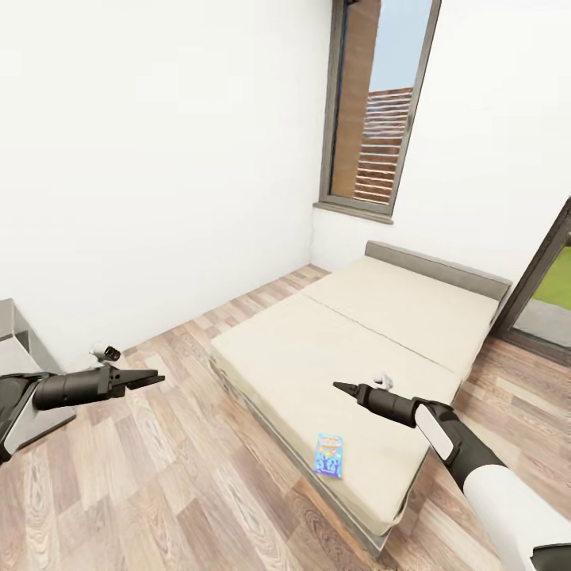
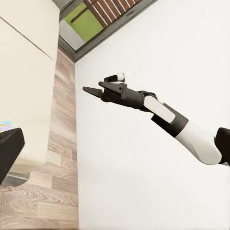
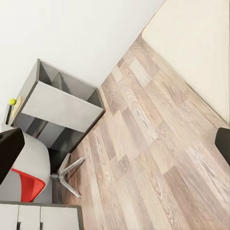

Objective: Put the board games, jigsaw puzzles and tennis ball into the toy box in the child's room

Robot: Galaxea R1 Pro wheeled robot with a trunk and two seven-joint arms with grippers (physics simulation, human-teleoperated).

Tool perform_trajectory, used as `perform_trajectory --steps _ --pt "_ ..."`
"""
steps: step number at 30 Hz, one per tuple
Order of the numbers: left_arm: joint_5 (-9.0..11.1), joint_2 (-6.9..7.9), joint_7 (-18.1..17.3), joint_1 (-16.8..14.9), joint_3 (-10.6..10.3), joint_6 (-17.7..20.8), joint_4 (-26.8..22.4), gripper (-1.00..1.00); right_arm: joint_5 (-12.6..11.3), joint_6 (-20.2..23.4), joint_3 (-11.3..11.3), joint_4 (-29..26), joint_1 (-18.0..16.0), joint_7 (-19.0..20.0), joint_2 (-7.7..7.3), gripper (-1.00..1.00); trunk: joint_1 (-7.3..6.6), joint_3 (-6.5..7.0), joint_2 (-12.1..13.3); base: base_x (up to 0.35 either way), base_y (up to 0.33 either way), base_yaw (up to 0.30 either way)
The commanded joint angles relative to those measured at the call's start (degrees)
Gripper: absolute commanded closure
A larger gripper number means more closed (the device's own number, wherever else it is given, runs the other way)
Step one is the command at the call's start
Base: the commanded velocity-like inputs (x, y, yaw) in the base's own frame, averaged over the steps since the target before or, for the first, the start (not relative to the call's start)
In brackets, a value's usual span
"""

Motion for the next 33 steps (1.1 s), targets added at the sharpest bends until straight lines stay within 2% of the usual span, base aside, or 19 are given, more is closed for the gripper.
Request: perform_trajectory --steps 1,9,33 --pt "0.04 0.04 -0.20 -0.02 -0.02 0.61 -0.01 -1.00 -0.51 0.37 0.21 -0.01 -0.07 -0.09 -0.05 -1.00 0.04 -0.12 -0.12 0.000 0.215 -0.281" --pt "0.04 0.04 -0.20 -0.02 0.04 0.59 -0.01 -1.00 -0.53 0.37 0.20 -0.01 -0.07 -0.09 -0.04 -1.00 0.04 -0.12 -0.12 0.000 0.152 -0.281" --pt "0.04 0.04 -0.20 -0.02 0.07 0.57 -0.01 -1.00 -0.60 0.37 0.20 -0.01 -0.07 -0.09 -0.07 -1.00 0.04 -0.12 -0.12 0.000 0.035 -0.281"
